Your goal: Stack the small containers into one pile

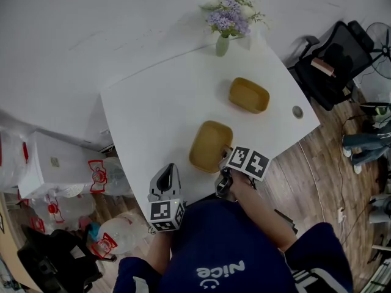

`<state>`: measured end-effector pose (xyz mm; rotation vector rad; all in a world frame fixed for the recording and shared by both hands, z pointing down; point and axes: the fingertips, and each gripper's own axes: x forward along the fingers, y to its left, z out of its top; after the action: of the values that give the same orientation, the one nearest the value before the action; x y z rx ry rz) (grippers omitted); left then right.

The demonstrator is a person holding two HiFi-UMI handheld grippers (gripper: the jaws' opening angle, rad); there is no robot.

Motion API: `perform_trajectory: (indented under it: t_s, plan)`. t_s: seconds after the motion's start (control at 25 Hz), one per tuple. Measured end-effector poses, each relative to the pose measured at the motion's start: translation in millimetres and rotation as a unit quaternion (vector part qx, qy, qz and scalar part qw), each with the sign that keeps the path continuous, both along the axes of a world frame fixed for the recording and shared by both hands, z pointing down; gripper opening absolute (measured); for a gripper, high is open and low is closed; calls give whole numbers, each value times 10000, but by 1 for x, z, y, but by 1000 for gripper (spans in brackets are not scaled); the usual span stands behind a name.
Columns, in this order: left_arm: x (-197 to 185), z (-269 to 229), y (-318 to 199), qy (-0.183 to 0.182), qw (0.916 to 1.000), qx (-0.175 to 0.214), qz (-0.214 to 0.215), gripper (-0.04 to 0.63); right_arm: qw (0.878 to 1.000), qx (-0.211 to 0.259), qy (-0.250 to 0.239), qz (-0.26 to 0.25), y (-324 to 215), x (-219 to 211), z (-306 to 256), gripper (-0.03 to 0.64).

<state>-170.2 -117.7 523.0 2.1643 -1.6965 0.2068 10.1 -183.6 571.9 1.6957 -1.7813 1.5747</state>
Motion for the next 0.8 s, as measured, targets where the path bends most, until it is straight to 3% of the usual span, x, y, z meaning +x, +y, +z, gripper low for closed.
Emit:
perform_trajectory:
  t_s: [0.24, 0.32, 0.52, 0.68, 0.8]
  plan:
    - [1, 1, -1, 9, 10000, -5, 6, 20, 9998, 41, -79, -193, 1, -2, -4, 68]
    - [1, 1, -2, 18, 10000, -8, 5, 20, 9992, 120, -161, -344, 1, -5, -9, 155]
    - [1, 3, -5, 27, 10000, -38, 32, 20, 9985, 323, -109, -435, -3, 7, -19, 173]
    - [2, 5, -9, 35, 10000, -67, 57, 20, 9950, 833, -83, -548, -23, 22, -38, 175]
    - [4, 6, -12, 36, 9999, -98, 80, 20, 9825, 1530, -417, -979, -41, 21, -64, 173]
